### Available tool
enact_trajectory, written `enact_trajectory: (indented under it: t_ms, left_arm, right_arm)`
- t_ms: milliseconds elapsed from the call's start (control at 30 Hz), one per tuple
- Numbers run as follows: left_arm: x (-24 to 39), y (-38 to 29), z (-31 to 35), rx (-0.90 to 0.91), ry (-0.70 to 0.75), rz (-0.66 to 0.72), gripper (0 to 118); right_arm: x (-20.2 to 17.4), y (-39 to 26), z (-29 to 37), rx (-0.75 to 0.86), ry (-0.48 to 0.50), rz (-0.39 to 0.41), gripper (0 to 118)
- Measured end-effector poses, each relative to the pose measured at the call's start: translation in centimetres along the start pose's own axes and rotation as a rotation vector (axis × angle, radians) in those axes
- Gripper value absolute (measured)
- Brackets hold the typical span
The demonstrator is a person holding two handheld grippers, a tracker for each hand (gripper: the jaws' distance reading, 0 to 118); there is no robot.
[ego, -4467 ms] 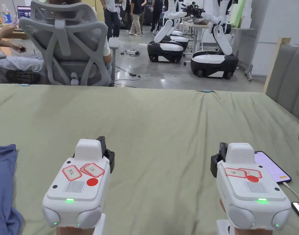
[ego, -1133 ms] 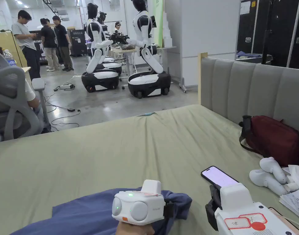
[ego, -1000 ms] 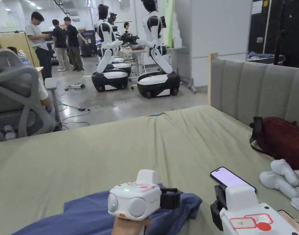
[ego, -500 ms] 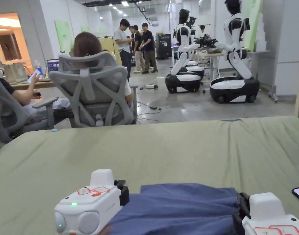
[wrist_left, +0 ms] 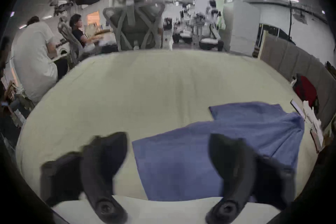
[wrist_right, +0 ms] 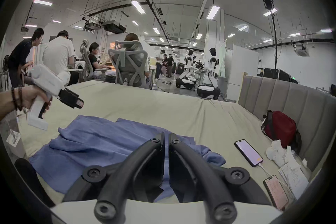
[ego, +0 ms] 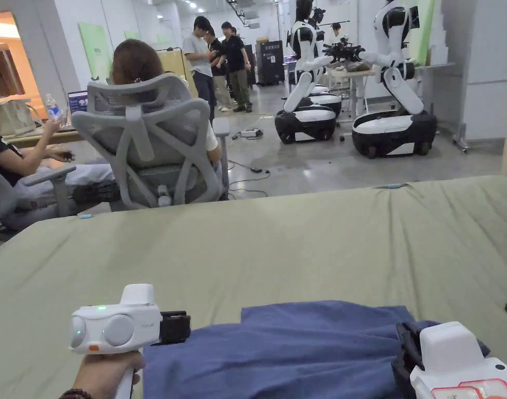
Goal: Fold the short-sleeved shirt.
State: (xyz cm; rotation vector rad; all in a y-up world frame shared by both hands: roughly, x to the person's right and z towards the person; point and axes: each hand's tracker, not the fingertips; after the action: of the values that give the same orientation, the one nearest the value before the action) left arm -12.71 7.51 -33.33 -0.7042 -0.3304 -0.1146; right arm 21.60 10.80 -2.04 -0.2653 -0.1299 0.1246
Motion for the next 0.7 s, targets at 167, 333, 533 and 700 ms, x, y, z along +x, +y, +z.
enact_trajectory:
  t_ms: [167,333,533,700]
  left_arm:
    - [-1.6,-0.7,-4.8,-0.088,0.047,0.007,106]
    - [-0.6,-3.3,-7.4,-0.189,0.017,-0.07,77]
    - [0.4,-3.1,-5.1,-0.078,0.029,-0.021,1]
    - [1.1,-2.0,-3.2,-0.042,-0.005,-0.013,1]
  right_arm:
    - [0.8,-0.9,-1.4,-0.031,-0.038,0.009,6]
    - [0.8,-1.9,-2.7,-0.072,-0.047,0.017,6]
    - [1.1,-2.1,-2.8,-0.092,-0.034,-0.019,7]
    - [4.4,-1.3,-2.8,-0.132,-0.06,-0.069,10]
